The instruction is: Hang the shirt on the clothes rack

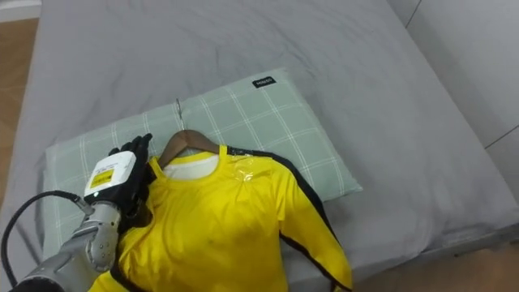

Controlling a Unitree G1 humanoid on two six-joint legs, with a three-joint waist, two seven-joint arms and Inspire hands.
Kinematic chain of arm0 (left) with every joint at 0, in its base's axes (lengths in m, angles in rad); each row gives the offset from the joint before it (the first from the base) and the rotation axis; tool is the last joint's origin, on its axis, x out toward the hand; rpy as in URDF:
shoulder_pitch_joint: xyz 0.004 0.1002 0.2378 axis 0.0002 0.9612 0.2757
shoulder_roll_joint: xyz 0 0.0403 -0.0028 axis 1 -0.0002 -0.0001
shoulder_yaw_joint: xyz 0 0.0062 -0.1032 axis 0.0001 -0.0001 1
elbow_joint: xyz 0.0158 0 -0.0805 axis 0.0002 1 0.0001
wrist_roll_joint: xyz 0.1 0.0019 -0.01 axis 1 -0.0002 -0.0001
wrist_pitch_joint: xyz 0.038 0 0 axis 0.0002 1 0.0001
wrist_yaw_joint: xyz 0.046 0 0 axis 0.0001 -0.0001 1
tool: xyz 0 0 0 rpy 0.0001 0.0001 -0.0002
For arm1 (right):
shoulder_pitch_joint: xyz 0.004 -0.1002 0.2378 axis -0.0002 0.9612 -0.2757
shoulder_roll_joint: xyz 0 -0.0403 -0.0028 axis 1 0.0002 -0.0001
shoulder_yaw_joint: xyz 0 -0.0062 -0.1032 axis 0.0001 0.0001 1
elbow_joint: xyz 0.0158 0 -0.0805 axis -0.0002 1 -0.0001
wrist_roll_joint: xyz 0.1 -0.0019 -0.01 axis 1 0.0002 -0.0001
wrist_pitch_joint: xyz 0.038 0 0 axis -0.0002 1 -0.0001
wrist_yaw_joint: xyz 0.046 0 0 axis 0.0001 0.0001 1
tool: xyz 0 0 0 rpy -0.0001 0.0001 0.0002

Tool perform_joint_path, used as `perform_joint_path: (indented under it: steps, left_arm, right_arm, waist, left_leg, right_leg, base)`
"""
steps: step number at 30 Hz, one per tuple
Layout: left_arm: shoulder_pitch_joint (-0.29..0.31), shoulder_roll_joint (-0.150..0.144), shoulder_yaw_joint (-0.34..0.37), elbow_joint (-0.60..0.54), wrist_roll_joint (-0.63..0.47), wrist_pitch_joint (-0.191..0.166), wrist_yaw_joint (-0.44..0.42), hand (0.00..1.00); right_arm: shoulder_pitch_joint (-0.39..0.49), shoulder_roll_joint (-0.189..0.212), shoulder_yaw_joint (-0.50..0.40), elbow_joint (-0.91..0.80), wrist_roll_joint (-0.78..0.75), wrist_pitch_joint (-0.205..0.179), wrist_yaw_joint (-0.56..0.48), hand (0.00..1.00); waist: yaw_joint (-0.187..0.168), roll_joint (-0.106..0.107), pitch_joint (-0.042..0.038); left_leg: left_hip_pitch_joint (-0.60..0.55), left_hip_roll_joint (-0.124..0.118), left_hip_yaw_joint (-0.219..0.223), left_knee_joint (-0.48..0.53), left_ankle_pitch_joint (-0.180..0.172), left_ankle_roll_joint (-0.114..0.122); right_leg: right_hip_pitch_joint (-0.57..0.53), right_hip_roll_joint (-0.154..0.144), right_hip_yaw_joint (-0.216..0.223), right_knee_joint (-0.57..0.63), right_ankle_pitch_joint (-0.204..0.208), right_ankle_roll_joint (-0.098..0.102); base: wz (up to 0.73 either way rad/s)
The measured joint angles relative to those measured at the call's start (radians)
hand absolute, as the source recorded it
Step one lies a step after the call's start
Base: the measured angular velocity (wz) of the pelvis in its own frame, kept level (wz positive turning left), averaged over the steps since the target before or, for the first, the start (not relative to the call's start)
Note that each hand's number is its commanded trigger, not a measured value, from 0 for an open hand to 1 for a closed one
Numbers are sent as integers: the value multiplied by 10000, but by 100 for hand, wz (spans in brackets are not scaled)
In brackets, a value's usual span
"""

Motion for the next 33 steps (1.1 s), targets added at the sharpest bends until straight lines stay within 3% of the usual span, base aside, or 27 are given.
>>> perform_joint_path:
  steps: [8, 14, 20, 33]
  left_arm:
    - [0, 15, 15, 6, -644, -20, 0, 0]
    - [0, 13, 548, 51, -1198, -30, -1, 0]
    - [51, 69, 579, 587, -1206, -84, 36, 0]
    - [75, 148, 981, 587, -1484, -272, 210, 0]
  right_arm:
    - [106, -5, 124, -7, 72, -4, -136, 0]
    - [219, 7, 121, 6, 142, -2, -136, 0]
    - [350, 37, 123, -24, 215, 6, -161, 0]
    - [478, 84, 128, -90, 251, -3, -214, 0]
  waist:
    - [12, -21, -13]
    - [-26, -85, -43]
    - [47, -292, -169]
    - [79, -297, -173]
  left_leg:
    - [-8, -17, -1, -8, -21, 29]
    - [-41, -6, -5, 116, -21, 29]
    - [-16, -5, 22, 152, -21, 29]
    - [-220, 98, -14, 493, -107, 52]
  right_leg:
    - [-5, -18, -28, 37, -22, 34]
    - [-4, -20, 16, 77, -23, 34]
    - [11, -3, 87, 90, -15, 30]
    - [11, 14, 85, 73, 87, 54]
  base:
    - [0]
    - [0]
    - [-2]
    - [0]
